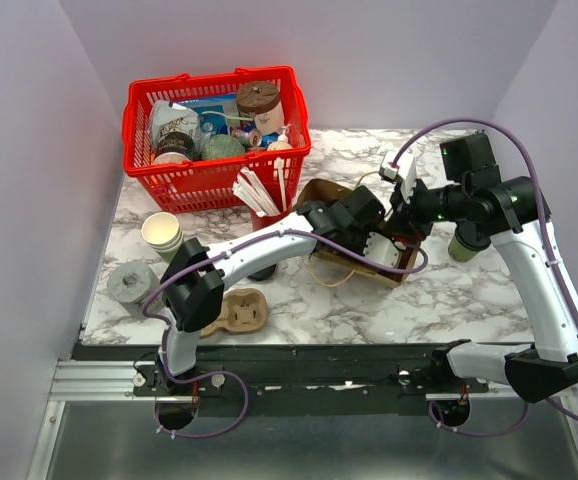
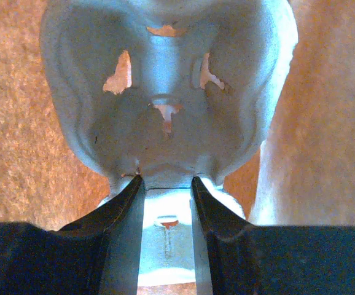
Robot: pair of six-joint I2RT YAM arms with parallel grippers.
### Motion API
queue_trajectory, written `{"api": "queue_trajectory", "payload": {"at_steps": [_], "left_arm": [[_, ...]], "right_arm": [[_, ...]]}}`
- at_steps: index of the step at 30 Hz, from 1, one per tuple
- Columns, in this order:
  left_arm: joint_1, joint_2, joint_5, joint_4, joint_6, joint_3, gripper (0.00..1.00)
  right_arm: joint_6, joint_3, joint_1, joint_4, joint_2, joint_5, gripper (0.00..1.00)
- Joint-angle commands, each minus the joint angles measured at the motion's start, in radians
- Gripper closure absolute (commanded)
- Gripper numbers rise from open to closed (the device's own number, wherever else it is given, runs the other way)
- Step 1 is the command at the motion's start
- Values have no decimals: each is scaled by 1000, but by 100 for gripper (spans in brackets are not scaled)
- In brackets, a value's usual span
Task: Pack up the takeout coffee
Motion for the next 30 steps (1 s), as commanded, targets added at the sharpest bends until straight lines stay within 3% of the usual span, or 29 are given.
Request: {"api": "queue_trajectory", "payload": {"at_steps": [1,10,24,30], "left_arm": [[34,-52,52,-61,-6,-26,100],[45,-91,85,22,-6,-78,100],[46,-79,46,191,19,-129,100],[45,-28,-67,272,43,-124,100]], "right_arm": [[55,-1,19,-53,-14,-42,99],[139,10,19,46,-3,141,99],[185,114,17,116,90,240,99],[203,174,17,108,118,199,99]]}}
